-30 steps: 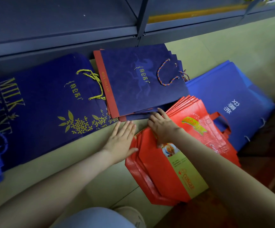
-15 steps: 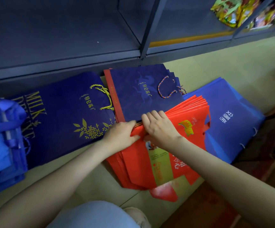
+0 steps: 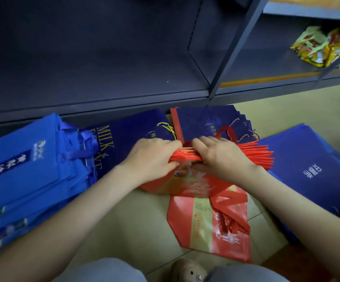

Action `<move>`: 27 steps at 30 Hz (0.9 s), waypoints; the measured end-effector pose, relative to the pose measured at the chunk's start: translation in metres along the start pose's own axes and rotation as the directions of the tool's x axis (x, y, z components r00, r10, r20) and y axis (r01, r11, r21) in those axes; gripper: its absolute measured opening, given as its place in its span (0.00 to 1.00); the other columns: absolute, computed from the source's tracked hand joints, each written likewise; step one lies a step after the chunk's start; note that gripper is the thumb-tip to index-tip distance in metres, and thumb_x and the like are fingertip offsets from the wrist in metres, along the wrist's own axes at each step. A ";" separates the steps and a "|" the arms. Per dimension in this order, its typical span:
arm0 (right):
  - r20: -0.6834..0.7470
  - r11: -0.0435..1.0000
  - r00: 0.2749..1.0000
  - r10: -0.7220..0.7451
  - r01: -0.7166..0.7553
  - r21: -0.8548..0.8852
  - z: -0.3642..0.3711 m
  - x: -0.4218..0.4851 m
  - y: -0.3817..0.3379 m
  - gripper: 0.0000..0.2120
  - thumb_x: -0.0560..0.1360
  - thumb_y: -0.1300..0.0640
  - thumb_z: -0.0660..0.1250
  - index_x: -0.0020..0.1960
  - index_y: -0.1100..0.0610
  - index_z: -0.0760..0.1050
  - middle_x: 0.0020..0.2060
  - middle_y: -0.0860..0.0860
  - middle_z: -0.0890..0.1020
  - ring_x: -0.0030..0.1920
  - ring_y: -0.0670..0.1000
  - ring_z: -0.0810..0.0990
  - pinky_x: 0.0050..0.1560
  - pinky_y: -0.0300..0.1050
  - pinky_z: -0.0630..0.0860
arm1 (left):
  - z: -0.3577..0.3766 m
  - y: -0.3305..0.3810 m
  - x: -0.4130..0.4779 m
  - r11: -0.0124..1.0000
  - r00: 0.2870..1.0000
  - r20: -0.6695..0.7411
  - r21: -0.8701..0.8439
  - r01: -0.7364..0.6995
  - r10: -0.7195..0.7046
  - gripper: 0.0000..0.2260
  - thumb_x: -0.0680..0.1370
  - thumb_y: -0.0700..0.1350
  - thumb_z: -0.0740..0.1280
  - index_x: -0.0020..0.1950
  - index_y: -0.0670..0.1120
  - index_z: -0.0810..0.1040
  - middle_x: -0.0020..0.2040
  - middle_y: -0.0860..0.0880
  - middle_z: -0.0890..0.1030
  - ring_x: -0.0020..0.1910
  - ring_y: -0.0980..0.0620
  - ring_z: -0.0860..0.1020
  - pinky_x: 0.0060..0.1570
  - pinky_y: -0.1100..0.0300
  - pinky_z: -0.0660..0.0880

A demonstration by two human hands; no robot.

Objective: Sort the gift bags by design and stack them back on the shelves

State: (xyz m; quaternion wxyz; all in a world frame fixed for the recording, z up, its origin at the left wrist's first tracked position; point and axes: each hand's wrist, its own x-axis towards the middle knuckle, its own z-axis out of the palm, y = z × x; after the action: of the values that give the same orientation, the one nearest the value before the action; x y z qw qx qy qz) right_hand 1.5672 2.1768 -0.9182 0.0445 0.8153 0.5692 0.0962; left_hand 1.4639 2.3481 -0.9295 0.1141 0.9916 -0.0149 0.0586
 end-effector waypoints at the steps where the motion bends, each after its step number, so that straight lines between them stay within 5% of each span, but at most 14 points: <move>1: -0.049 1.000 0.999 -0.010 0.009 -0.012 0.005 0.002 -0.006 0.29 0.55 0.46 0.81 0.46 0.58 0.72 0.35 0.52 0.78 0.34 0.55 0.80 0.31 0.43 0.73 | 0.001 -0.005 -0.005 1.000 1.000 -0.014 -0.017 0.008 -0.009 0.17 0.78 0.58 0.61 0.64 0.55 0.69 0.58 0.55 0.78 0.60 0.51 0.75 0.44 0.57 0.68; 7: -0.057 1.000 0.998 -0.012 0.011 -0.027 0.022 0.004 -0.018 0.32 0.59 0.44 0.77 0.55 0.60 0.73 0.43 0.53 0.80 0.41 0.56 0.79 0.39 0.48 0.72 | 0.020 -0.023 -0.026 0.990 0.998 -0.041 -0.132 0.044 -0.049 0.28 0.75 0.60 0.65 0.72 0.54 0.63 0.66 0.55 0.73 0.65 0.53 0.70 0.55 0.57 0.70; 14: -0.007 0.999 0.999 0.039 -0.039 -0.022 0.023 -0.006 -0.007 0.31 0.59 0.47 0.78 0.57 0.58 0.74 0.43 0.52 0.80 0.42 0.56 0.79 0.39 0.49 0.73 | 0.049 -0.034 -0.047 0.826 0.928 -0.097 -0.496 0.268 -0.360 0.50 0.63 0.65 0.73 0.77 0.48 0.54 0.72 0.49 0.66 0.70 0.51 0.66 0.69 0.56 0.62; 21: -0.070 0.998 0.997 0.041 -0.045 -0.046 0.029 0.005 -0.018 0.27 0.59 0.47 0.77 0.52 0.61 0.75 0.41 0.54 0.79 0.41 0.57 0.78 0.40 0.50 0.73 | 0.059 -0.013 -0.029 0.773 0.960 -0.134 -0.625 0.109 -0.244 0.42 0.66 0.58 0.75 0.74 0.49 0.60 0.66 0.53 0.73 0.64 0.53 0.71 0.66 0.57 0.64; 24: -0.052 0.997 0.997 0.055 -0.058 -0.044 0.031 0.006 -0.021 0.28 0.59 0.45 0.77 0.51 0.61 0.74 0.41 0.53 0.79 0.40 0.57 0.78 0.39 0.50 0.73 | 0.059 -0.013 -0.021 0.858 0.957 -0.203 -0.508 0.080 -0.209 0.28 0.68 0.58 0.74 0.64 0.48 0.72 0.57 0.52 0.79 0.56 0.50 0.76 0.55 0.61 0.66; 27: -0.050 0.996 0.995 0.088 -0.087 0.020 0.029 0.005 -0.012 0.33 0.59 0.43 0.76 0.56 0.60 0.74 0.44 0.52 0.80 0.44 0.57 0.79 0.44 0.52 0.70 | 0.058 -0.016 -0.018 0.879 0.958 -0.199 -0.467 0.093 -0.207 0.20 0.71 0.56 0.73 0.54 0.45 0.75 0.50 0.50 0.80 0.51 0.49 0.78 0.45 0.65 0.66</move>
State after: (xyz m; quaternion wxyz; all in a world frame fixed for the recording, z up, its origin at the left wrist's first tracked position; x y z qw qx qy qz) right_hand 1.5637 2.1863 -0.9480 0.0185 0.8371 0.5347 0.1137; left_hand 1.4532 2.3506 -0.9918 0.3470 0.9210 0.0635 0.1653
